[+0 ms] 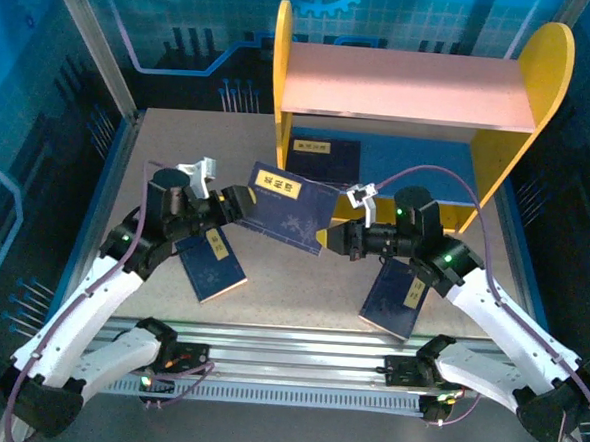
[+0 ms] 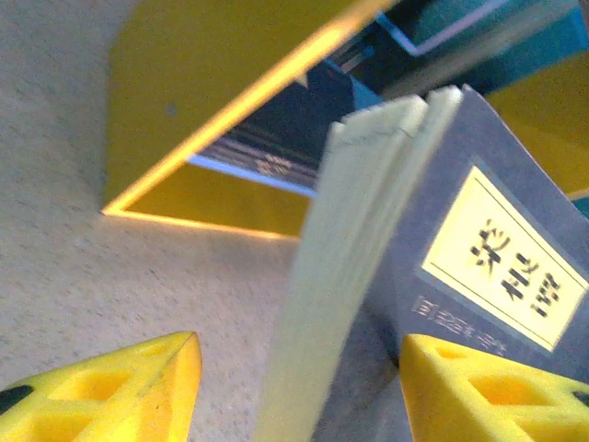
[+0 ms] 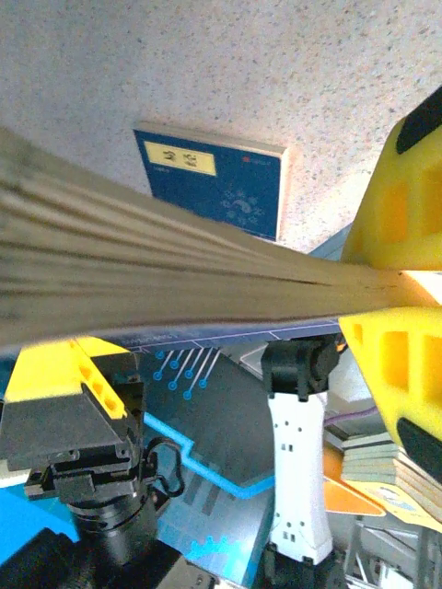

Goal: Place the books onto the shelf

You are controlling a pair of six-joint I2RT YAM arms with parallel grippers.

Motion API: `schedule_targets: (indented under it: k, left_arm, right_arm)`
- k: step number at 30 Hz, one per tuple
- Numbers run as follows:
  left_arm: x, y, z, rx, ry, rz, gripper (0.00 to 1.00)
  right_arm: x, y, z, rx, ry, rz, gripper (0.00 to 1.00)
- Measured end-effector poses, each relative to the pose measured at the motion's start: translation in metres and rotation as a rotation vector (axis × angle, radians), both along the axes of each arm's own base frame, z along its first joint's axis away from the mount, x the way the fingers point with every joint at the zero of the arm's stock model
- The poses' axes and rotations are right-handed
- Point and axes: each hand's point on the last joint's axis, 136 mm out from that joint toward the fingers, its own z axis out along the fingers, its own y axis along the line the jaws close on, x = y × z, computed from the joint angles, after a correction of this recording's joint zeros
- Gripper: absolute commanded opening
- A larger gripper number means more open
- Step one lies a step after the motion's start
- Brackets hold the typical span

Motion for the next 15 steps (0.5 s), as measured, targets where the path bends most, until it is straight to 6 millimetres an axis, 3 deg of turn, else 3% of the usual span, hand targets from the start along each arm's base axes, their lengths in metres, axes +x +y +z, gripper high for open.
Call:
schedule_targets:
  k: [5,11,15]
  left_arm:
    - [-0.011,-0.019,0.009,-0.053,-0.016,-0.130,0.53]
    - [-0.018,-0.028,0.017,-0.076,-0.049,-0.207,0.29]
    - [-0.018,-0.029,0.022,-0.085,-0.077,-0.228,0.19]
  right_arm:
    - [-0.002,-0.008,-0.002,0.005,0.025,0.029,0.14]
    - [-0.001,-0.014,0.003,0.011,0.027,0.043,0.15]
    - [0.001,-0.016,0.000,0.008,0.043,0.043,0.18]
